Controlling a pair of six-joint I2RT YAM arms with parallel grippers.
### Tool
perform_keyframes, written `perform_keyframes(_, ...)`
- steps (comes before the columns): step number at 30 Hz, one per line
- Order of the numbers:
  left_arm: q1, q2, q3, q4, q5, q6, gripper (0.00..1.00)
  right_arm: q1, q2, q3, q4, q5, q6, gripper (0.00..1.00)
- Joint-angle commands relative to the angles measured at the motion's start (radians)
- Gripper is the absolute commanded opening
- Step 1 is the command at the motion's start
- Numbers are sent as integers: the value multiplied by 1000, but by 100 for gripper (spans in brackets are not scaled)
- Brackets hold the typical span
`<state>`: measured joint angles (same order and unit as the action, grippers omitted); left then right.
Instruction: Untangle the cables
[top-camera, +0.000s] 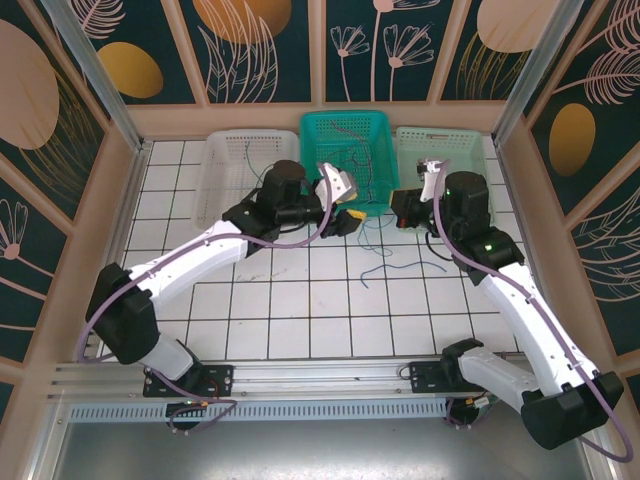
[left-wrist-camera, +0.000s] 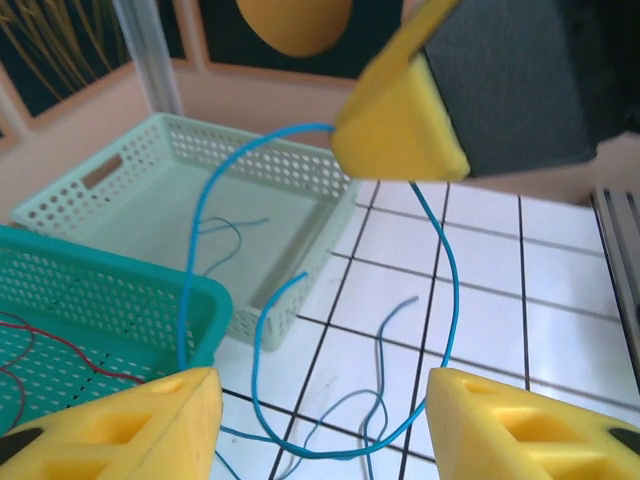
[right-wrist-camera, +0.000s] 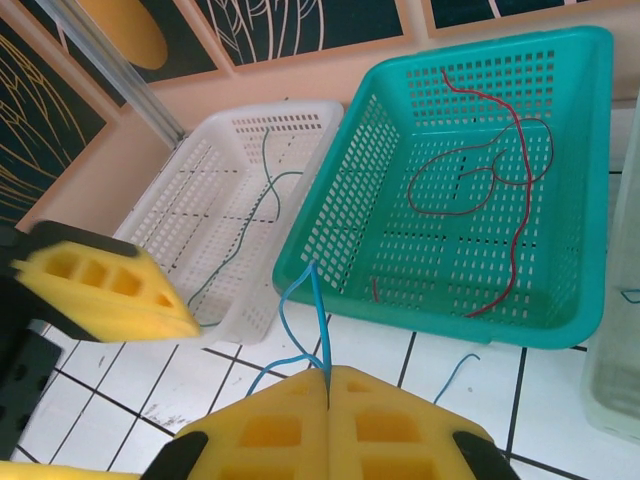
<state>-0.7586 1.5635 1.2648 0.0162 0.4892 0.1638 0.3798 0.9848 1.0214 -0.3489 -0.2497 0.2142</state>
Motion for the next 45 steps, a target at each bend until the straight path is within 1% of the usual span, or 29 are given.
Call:
perform_keyframes(1,1,28,45,-94,66,86,56,-1,-2,34,-3,-28,-15,0)
perform_keyframes(9,-1,93,115,-118,28,88,56,-1,6,36,2,-46,-16,0)
perform_keyframes(15,0,144,170,-119,19,79,56,-1,6,32,5,-60,-13,0)
perform_keyframes(17,0,182,199,-126,31,79,56,2,8,33,6,-66,-18,0)
perform_keyframes(20,0,212,229,-133,54,77,53,2,6,34,5,-62,-21,0)
perform_keyframes(22,0,229,243,-134,55,74,51,1,4,34,9,-63,-20,0)
perform_keyframes(26,-1,262,261,-125,44,64,50,2,5,32,19,-91,-25,0)
perform_keyframes(28,-1,274,268,-116,43,52,45,1,6,29,16,-87,-29,0)
perform_keyframes(32,-1,269,242,-58,23,-8,28,1,2,21,9,-52,-30,0)
perform_keyframes(36,0,233,174,25,-28,-81,14,-1,-4,11,17,1,-14,0)
perform_keyframes(39,0,202,117,98,-70,-165,0,-2,-4,3,23,60,6,0)
perform_keyframes(41,0,179,68,163,-95,-235,0,-4,-5,-3,33,106,31,0)
perform_keyframes(45,0,165,21,232,-133,-367,0,-12,-22,-26,79,165,82,0)
